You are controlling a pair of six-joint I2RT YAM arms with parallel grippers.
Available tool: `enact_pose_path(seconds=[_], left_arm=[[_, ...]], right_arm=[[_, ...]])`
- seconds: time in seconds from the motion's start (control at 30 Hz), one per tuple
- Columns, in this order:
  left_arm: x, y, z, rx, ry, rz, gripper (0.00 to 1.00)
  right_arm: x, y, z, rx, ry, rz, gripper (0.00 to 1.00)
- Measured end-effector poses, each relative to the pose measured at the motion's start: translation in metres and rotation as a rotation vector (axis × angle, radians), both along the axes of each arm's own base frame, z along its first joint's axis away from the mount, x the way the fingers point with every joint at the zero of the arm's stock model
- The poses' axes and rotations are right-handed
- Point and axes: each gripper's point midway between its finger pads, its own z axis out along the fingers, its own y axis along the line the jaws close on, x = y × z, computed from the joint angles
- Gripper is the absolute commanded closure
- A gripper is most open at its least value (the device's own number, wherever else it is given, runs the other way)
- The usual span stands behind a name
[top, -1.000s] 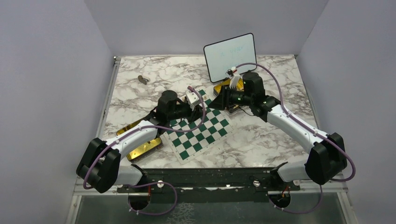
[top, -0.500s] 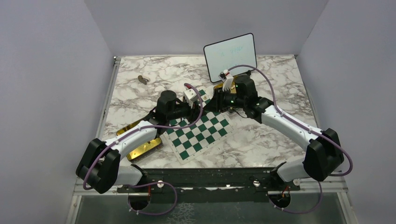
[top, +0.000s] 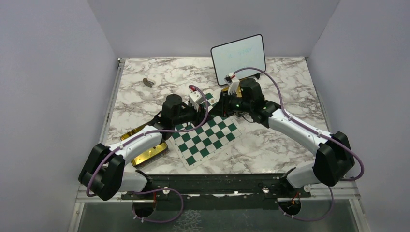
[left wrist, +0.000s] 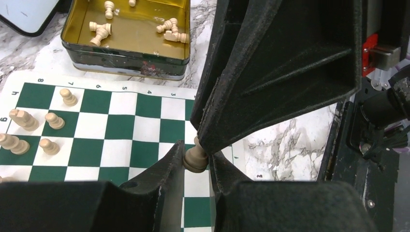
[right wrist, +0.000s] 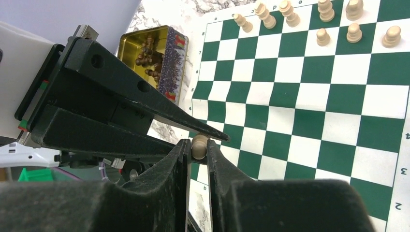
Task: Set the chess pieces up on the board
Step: Place the chess piece on the chessboard.
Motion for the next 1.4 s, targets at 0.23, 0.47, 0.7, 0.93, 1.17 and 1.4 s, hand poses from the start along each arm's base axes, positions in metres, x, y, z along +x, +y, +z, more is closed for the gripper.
enact_pose_path(seconds=[0.23,0.47,0.7,0.93,1.17,1.4], left_arm=[[0.003,0.002,0.002,-0.033,0.051,0.044,0.85],[0.004,0.001,0.003,-0.057,0.073,0.058,0.85],[0.004,0.002,0.000,-0.064,0.088,0.075,0.61],[0.009,0.007,0.000,-0.073,0.075,0.115,0.47],[-0.005,0.023,-0.016,-0.058,0.090,0.150,0.25],[-0.011,0.050,-0.005,0.006,0.022,0.235,0.01]], right_arm=[[0.004,-0.001,0.000,0.003,0.017,-0.039,0.76],[0.004,0.002,0.003,0.028,0.040,-0.052,0.88],[0.003,0.003,0.000,0.043,0.071,-0.071,0.88],[0.013,-0.002,-0.010,-0.001,0.077,-0.133,0.88],[0.045,-0.009,-0.021,-0.114,0.025,-0.225,0.89],[0.078,-0.010,-0.040,-0.234,-0.031,-0.285,0.89]])
